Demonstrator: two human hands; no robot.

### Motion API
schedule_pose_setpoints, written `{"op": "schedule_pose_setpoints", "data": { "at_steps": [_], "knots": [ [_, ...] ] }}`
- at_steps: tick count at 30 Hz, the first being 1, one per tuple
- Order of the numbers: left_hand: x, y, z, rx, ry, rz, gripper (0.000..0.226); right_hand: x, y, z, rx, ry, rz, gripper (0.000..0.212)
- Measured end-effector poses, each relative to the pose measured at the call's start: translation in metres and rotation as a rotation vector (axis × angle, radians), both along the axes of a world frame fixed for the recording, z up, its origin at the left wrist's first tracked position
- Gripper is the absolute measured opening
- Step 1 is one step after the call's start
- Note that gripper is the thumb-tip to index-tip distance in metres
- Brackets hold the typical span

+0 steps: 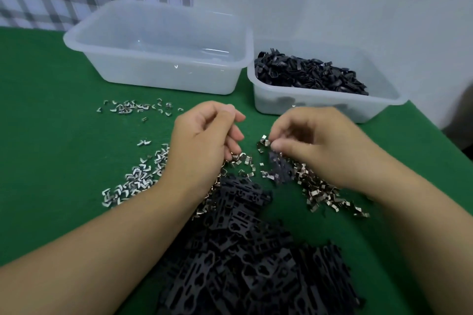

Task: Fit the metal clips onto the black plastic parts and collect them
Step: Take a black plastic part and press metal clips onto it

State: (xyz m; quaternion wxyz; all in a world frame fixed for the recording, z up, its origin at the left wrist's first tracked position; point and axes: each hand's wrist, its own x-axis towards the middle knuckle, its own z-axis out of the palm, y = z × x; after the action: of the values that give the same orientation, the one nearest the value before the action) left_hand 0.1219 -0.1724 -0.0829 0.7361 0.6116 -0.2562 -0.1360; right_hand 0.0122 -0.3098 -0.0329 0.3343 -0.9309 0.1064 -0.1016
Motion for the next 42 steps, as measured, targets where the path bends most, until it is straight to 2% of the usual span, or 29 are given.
{"op": "schedule_pose_setpoints", "data": {
  "at_steps": [3, 6, 11, 16, 18, 23, 26, 32, 35, 38, 42],
  "knots": [
    [-0.002, 0.001, 0.001, 0.016, -0.029, -0.029, 0.022, 0.001, -0.003, -0.001, 0.295, -0.240, -0.170, 0.009],
    [-0.005, 0.001, 0.003, 0.050, -0.067, -0.038, 0.022, 0.004, 0.005, -0.006, 0.531, -0.346, -0.223, 0.011],
    [-0.006, -0.001, 0.004, 0.109, -0.094, -0.015, 0.007, 0.010, 0.010, -0.011, 0.690, -0.392, -0.239, 0.015],
    [-0.005, -0.002, 0.002, 0.142, -0.118, -0.020, 0.006, 0.011, 0.013, -0.015, 0.781, -0.382, -0.177, 0.015],
    [-0.004, -0.002, 0.001, 0.106, -0.095, -0.005, 0.010, 0.010, 0.012, -0.014, 0.694, -0.352, -0.178, 0.013],
    [0.001, 0.000, 0.000, -0.008, -0.015, 0.061, 0.011, 0.005, 0.015, -0.018, -0.011, -0.042, -0.208, 0.013],
    [0.000, -0.001, 0.000, -0.019, -0.007, 0.058, 0.010, 0.007, 0.024, -0.022, -0.165, 0.082, -0.154, 0.018],
    [0.000, -0.001, 0.000, -0.029, 0.008, 0.066, 0.010, 0.010, 0.029, -0.025, -0.175, 0.068, -0.120, 0.006],
    [0.001, 0.000, 0.000, -0.036, 0.014, 0.067, 0.008, 0.009, 0.030, -0.028, -0.150, 0.019, -0.073, 0.012],
    [0.000, 0.001, 0.000, -0.020, -0.014, 0.047, 0.013, 0.009, 0.025, -0.029, -0.045, -0.106, -0.109, 0.014],
    [-0.003, 0.001, -0.001, 0.097, -0.173, -0.017, 0.022, 0.010, 0.018, -0.030, 0.097, -0.316, -0.234, 0.015]
  ]
}}
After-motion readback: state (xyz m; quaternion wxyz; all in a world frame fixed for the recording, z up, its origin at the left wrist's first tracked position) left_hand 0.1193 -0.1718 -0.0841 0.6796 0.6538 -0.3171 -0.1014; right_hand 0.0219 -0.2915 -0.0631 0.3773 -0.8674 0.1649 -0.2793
